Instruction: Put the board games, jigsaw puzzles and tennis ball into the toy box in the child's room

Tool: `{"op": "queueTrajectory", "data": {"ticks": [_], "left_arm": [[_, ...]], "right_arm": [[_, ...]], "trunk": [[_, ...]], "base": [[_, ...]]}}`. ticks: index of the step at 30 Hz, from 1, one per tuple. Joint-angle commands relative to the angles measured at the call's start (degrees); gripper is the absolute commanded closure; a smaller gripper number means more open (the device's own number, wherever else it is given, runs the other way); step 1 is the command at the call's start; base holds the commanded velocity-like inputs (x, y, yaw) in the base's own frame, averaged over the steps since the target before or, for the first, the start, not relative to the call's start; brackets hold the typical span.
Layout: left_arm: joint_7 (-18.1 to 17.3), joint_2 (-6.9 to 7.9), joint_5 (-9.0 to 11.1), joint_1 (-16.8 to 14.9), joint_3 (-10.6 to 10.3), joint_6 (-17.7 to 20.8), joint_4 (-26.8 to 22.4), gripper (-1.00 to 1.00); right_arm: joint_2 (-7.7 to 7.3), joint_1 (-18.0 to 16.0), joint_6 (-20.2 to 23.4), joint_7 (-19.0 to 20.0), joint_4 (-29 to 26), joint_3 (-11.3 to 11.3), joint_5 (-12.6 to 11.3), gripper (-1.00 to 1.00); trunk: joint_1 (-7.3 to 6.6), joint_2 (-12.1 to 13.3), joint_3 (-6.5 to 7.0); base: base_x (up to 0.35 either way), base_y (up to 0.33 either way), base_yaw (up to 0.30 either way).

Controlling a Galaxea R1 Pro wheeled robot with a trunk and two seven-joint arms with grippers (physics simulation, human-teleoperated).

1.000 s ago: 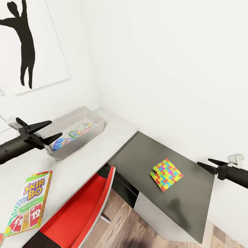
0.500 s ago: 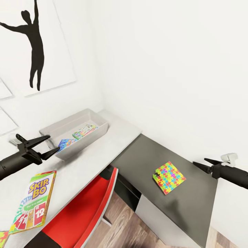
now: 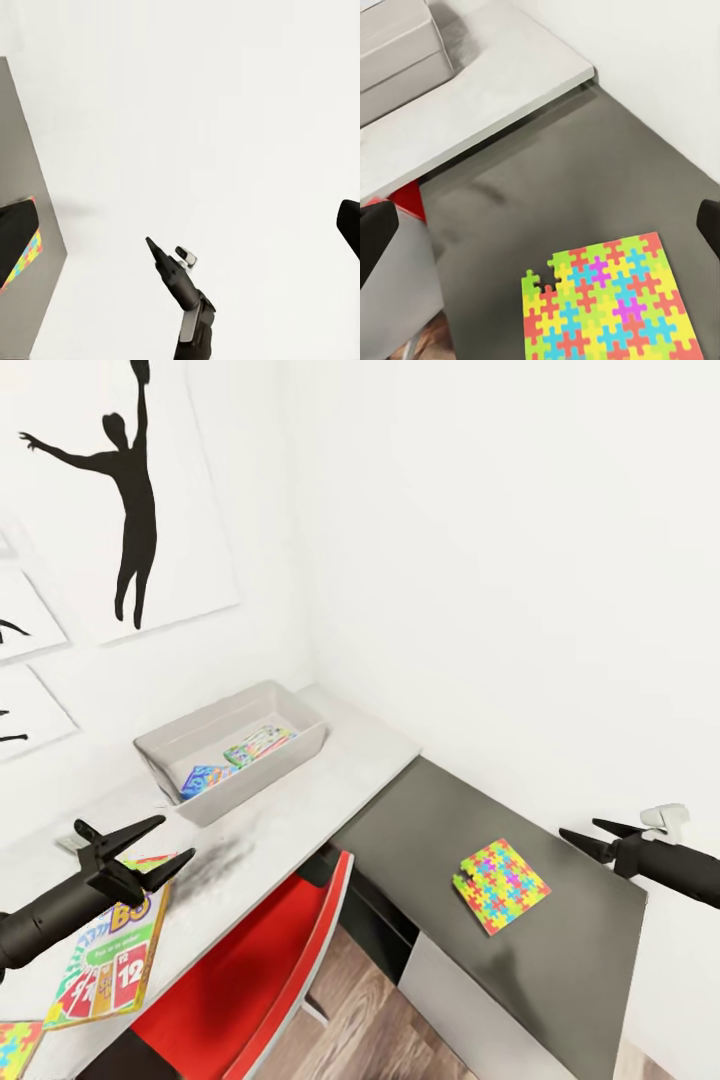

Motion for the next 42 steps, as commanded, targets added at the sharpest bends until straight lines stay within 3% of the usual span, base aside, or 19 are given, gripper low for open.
{"op": "queueTrajectory", "data": {"ticks": [1,3,4,9,15,28,30,33,37,42], "left_arm": [[-1.5,-0.38,-1.4,0.6,0.0,0.1,0.0,-1.00],[-3.4,-1.30,-3.8,1.4,0.0,-0.2,0.0,-1.00],[-5.2,-2.39,-6.3,1.9,0.1,-0.3,0.0,-1.00],[-9.2,-4.63,-11.5,3.3,0.1,-0.6,0.0,-1.00],[-10.9,-5.25,-13.1,4.8,0.1,-2.1,0.0,-1.00],[-11.5,-5.59,-14.0,5.5,-0.7,-3.8,0.0,-1.00],[-11.6,-5.62,-14.8,5.7,-0.7,-3.8,0.0,-1.00],[-15.1,-5.66,-18.6,6.2,-0.8,-3.8,0.0,-1.00],[-16.6,-5.67,-20.2,6.3,-0.7,-3.8,0.0,-1.00],[-17.0,-5.67,-20.4,6.4,-0.7,-4.0,0.0,-1.00]], "right_arm": [[0.01,-0.1,0.5,0.3,-0.1,-0.1,0.5,-1.00],[0.03,-0.1,0.5,-0.2,-0.1,0.0,0.5,-1.00],[0.03,-0.1,0.5,-0.7,-0.1,0.0,0.5,-1.00],[0.02,-0.1,0.5,-1.4,-0.1,0.1,0.5,-1.00],[0.02,-0.1,0.5,-1.6,-0.1,0.0,0.5,-1.00],[0.70,-0.1,-1.2,-1.5,-0.1,0.1,0.4,-1.00],[0.86,-0.1,-1.5,-1.5,-0.1,0.1,0.4,-1.00],[1.60,-0.1,-2.2,-1.5,-0.1,0.1,0.4,-1.00],[1.91,0.0,-2.4,-1.5,-0.1,0.1,0.4,-1.00],[1.94,0.0,-2.4,-1.5,-0.1,0.6,0.4,-1.00]], "trunk": [[0.04,-0.1,0.00],[0.04,-0.1,0.19],[0.04,-0.1,0.28],[0.04,-0.1,0.75],[0.04,-0.1,1.31],[0.04,-0.1,2.52],[0.04,-0.1,2.71],[0.04,-0.1,2.99],[0.04,-0.1,3.36],[0.04,-0.1,3.82]], "base": [[0.000,0.000,0.095],[0.000,0.000,0.090],[0.000,0.000,0.079],[0.000,0.000,0.072],[0.000,0.000,0.055],[0.000,0.000,0.027],[0.000,0.000,0.063],[0.000,0.000,0.075],[0.000,0.000,0.084],[0.000,0.000,0.067]]}}
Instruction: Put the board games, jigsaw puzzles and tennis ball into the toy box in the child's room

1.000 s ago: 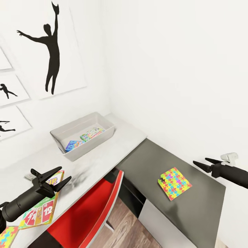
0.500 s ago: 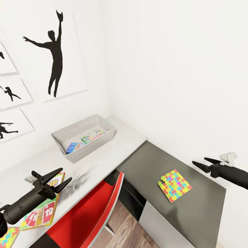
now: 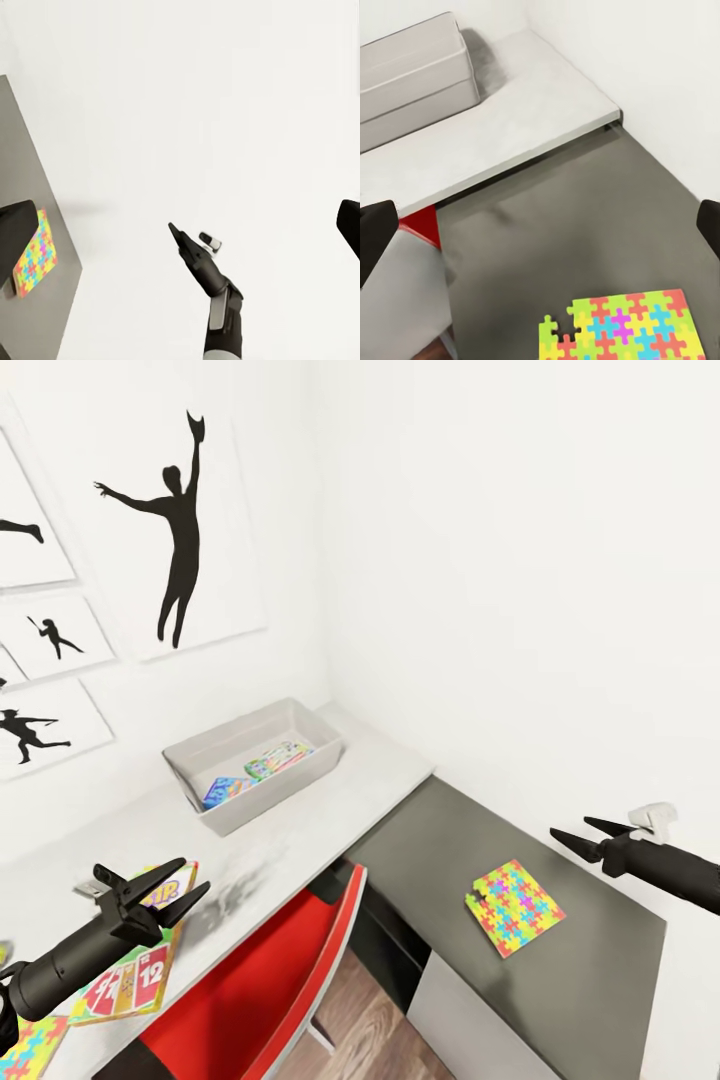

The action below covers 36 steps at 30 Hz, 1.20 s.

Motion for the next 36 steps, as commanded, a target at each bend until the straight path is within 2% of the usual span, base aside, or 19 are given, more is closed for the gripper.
{"op": "queueTrajectory", "data": {"ticks": [1,4,14,36], "left_arm": [[-0.2,-0.01,0.0,-0.1,0.0,0.2,0.0,-1.00],[-0.3,0.00,-0.1,0.1,0.0,0.0,0.0,-1.00],[-0.3,0.01,-0.1,0.1,0.1,-0.1,0.0,-1.00],[-0.2,0.01,-0.8,0.1,0.1,-0.1,0.1,-1.00]], "right_arm": [[0.01,-0.1,0.5,0.5,-0.1,0.2,0.4,-1.00],[0.01,-0.1,0.5,0.5,0.0,1.2,0.4,-1.00],[0.03,-0.1,0.5,0.5,-0.1,1.4,0.5,-1.00],[0.27,0.2,-1.1,0.5,-0.1,1.6,0.4,-1.00]], "trunk": [[0.04,-0.1,-0.01],[0.04,-0.1,0.27],[0.04,-0.1,1.20],[0.04,-0.1,3.25]], "base": [[0.000,0.000,0.043],[-0.089,0.000,0.016],[-0.202,0.000,0.003],[-0.012,0.000,0.044]]}}
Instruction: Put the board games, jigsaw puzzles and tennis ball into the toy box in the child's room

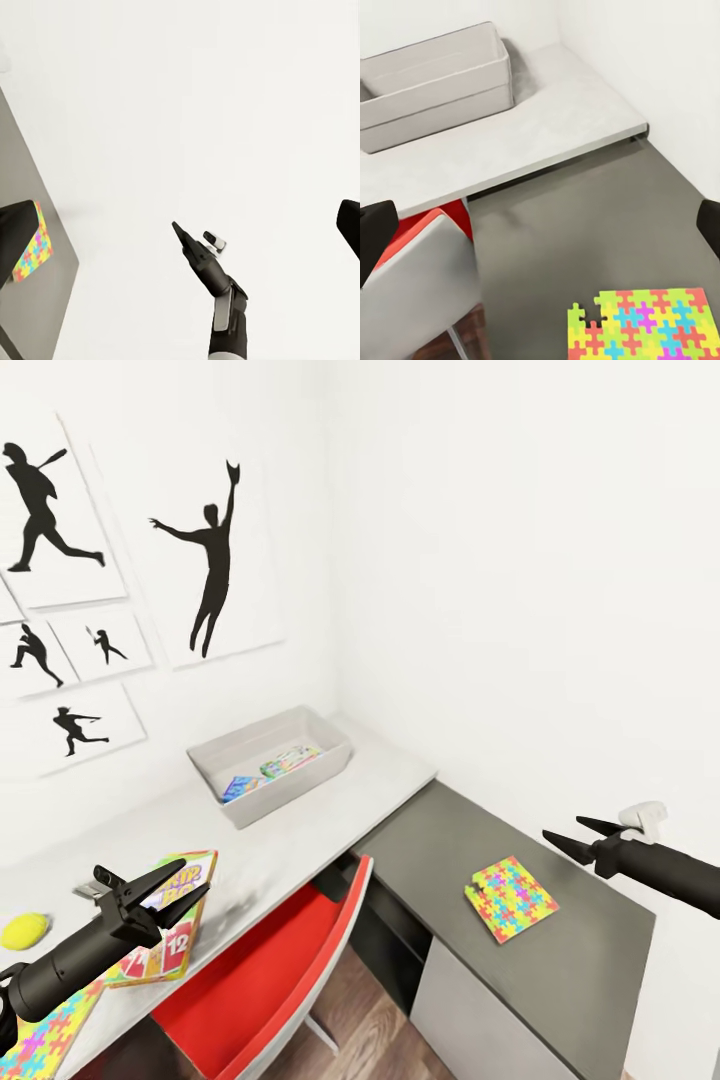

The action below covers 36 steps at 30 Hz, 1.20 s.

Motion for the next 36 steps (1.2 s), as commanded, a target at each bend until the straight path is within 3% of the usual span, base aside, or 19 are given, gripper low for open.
{"op": "queueTrajectory", "data": {"ticks": [1,14,36], "left_arm": [[-0.1,0.01,0.0,-0.1,0.0,0.3,0.0,-1.00],[-0.1,0.01,0.0,-0.1,0.1,0.3,0.0,-1.00],[-0.1,0.00,-0.1,0.0,0.1,-0.3,0.0,-1.00]], "right_arm": [[0.01,-0.1,0.5,0.5,-0.1,-0.1,0.4,-1.00],[0.01,-0.1,0.4,0.5,-0.1,0.0,0.4,-1.00],[0.01,-0.1,0.4,0.5,-0.1,0.0,0.4,-1.00]], "trunk": [[0.03,-0.1,-0.02],[0.03,-0.1,1.19],[0.03,-0.1,3.24]], "base": [[-0.032,0.000,0.082],[-0.183,0.000,0.082],[-0.012,0.000,0.082]]}}
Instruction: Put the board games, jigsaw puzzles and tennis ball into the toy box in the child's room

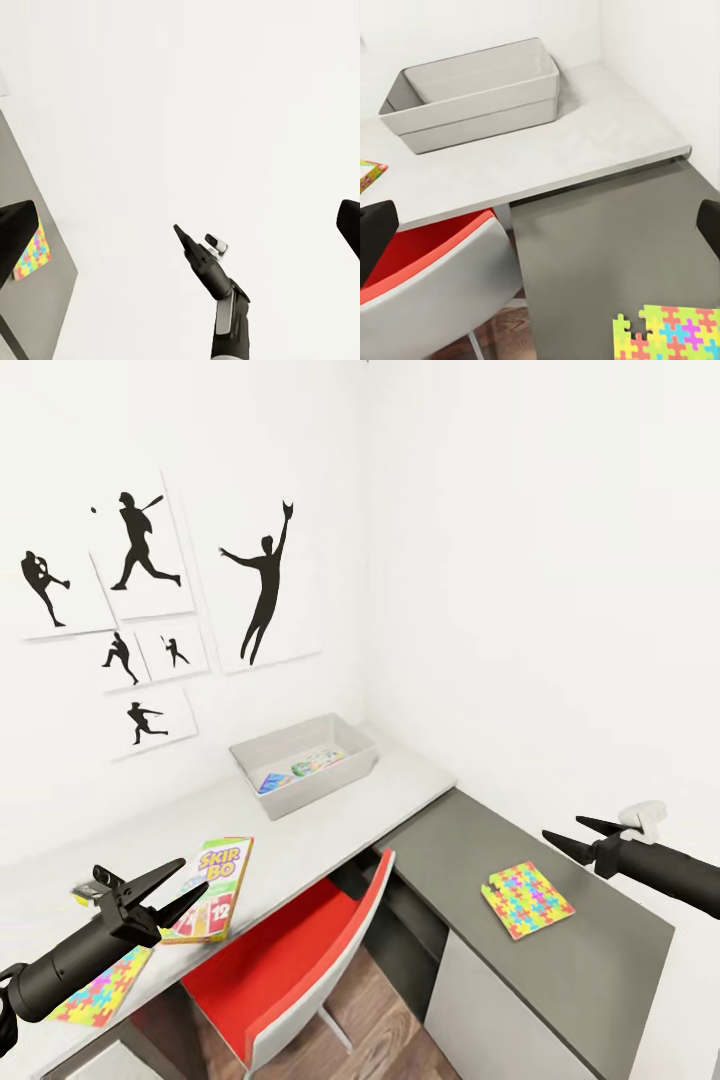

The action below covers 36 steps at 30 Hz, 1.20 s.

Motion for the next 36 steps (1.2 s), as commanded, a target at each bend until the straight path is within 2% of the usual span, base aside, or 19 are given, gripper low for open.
{"op": "queueTrajectory", "data": {"ticks": [1,9,25,31,33,36], "left_arm": [[-0.1,0.00,0.0,-0.1,0.0,0.3,0.0,-1.00],[-0.1,-0.01,-1.7,-0.1,0.1,0.3,0.0,-1.00],[0.1,-0.08,-2.1,-0.1,0.0,0.1,0.0,-1.00],[0.4,-0.07,-2.5,0.3,0.3,-1.2,0.3,-1.00],[0.4,0.58,-2.2,1.0,0.2,-1.3,1.0,-1.00],[0.4,0.72,-2.2,1.6,0.2,-1.3,2.0,-1.00]], "right_arm": [[0.01,-0.1,0.5,0.5,-0.1,-0.1,0.4,-1.00],[0.01,-0.1,0.5,0.5,0.0,-0.1,0.4,-1.00],[0.01,-0.1,0.3,0.5,0.0,0.0,0.4,-1.00],[0.34,-0.5,0.9,-0.7,0.3,0.5,0.1,-1.00],[0.45,0.0,1.3,0.0,1.0,-0.1,-0.5,-1.00],[0.45,0.1,1.3,1.0,1.9,-1.1,-0.9,-1.00]], "trunk": [[0.04,-0.1,-0.03],[0.04,-0.1,0.72],[0.04,-0.1,2.21],[0.04,-0.1,2.48],[0.04,-0.1,2.48],[0.04,-0.1,2.48]], "base": [[0.000,0.000,0.082],[-0.144,0.000,0.082],[-0.034,0.000,0.082],[-0.003,0.000,0.045],[0.000,0.000,0.000],[0.000,0.000,0.000]]}}
